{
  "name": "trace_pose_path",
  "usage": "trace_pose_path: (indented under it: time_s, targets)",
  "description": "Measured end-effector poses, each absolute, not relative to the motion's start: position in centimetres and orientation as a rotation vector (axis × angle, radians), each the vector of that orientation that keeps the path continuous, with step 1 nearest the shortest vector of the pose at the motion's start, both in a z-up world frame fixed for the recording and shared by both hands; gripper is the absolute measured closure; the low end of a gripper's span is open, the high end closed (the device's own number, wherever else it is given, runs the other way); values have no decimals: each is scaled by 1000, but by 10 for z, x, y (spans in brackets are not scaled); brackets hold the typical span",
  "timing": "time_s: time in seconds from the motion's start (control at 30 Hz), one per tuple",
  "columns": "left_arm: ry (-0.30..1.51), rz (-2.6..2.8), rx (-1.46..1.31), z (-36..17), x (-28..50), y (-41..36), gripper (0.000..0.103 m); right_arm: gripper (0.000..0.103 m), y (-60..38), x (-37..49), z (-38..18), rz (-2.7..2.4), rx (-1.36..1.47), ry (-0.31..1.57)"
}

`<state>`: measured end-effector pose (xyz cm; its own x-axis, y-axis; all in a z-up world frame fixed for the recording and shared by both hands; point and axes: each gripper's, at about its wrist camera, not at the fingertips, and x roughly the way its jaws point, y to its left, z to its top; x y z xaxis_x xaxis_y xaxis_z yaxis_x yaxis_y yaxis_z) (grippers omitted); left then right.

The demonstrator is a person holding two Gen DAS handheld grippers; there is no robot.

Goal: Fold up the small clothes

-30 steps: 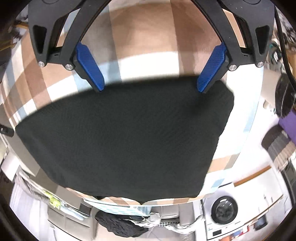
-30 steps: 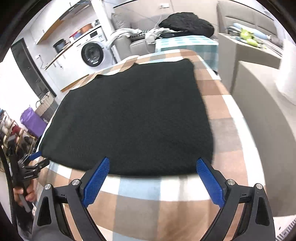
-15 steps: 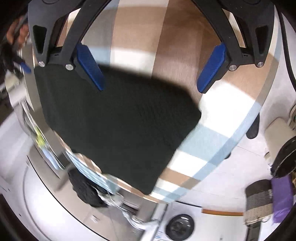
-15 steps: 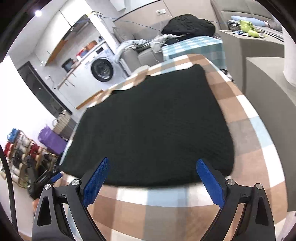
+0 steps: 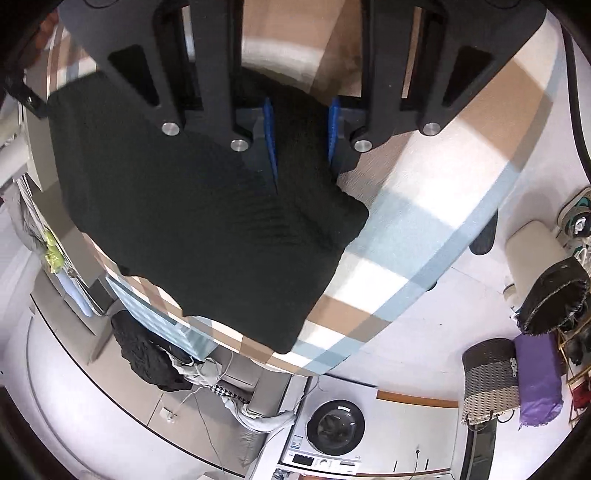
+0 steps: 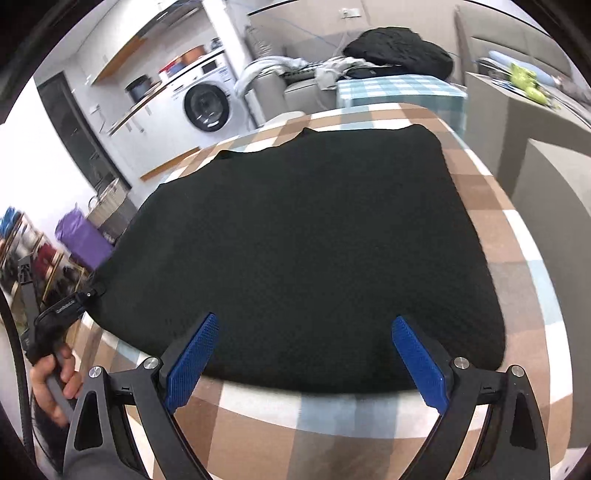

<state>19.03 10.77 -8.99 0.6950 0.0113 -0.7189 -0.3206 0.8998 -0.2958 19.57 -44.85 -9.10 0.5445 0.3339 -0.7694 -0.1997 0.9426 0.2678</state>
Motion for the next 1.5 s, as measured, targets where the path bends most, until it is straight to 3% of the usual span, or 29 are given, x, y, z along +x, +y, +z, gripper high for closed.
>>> trace_pose_path:
  time_s: [0.33, 0.87, 1.23, 1.43, 1.5]
  targets:
    - [794, 246, -437, -93, 137, 125, 85, 7, -437, 203, -99, 353, 132, 974]
    - [696, 243, -284, -40, 127, 91, 85, 7, -443, 196, -106, 339, 140, 988]
    - [599, -90, -11, 21, 181, -43, 85, 7, -453, 194, -91, 313, 151, 956]
    - [745, -380, 62, -20, 189, -129, 84, 7, -464, 192, -86, 259, 143, 952]
    - [796, -452, 61, -36, 184, -142, 78, 7, -465, 194, -85, 254, 133, 956]
